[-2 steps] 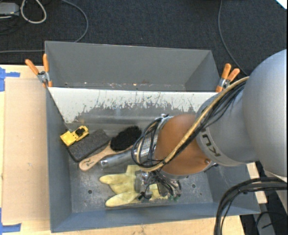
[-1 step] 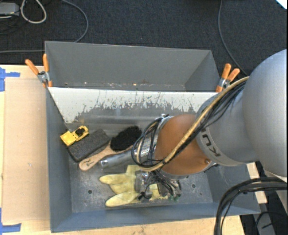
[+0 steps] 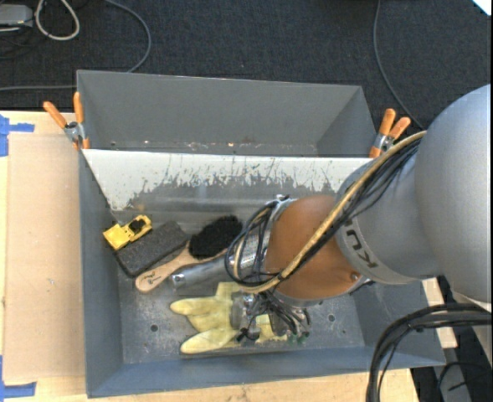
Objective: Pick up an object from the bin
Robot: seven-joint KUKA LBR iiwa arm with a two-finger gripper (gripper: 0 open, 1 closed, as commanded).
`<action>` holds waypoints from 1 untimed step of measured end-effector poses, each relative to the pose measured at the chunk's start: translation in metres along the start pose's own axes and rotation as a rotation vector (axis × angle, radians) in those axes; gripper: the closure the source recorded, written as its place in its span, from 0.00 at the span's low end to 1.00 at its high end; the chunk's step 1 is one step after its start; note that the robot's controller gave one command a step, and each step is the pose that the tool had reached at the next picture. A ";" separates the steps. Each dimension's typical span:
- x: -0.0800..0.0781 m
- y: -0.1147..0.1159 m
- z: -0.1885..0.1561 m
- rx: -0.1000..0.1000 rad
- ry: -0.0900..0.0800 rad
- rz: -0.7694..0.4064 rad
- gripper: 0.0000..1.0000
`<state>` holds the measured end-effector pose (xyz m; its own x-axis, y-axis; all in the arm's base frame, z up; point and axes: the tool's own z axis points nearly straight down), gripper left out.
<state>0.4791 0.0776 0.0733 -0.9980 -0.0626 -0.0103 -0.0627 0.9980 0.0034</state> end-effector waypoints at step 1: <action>0.000 0.000 0.000 0.000 0.000 0.000 1.00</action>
Offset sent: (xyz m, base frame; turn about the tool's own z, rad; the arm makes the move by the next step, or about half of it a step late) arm 0.0000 0.0000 0.0000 0.0000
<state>0.4791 0.0776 0.0733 -0.9980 -0.0622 -0.0103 -0.0622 0.9981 0.0035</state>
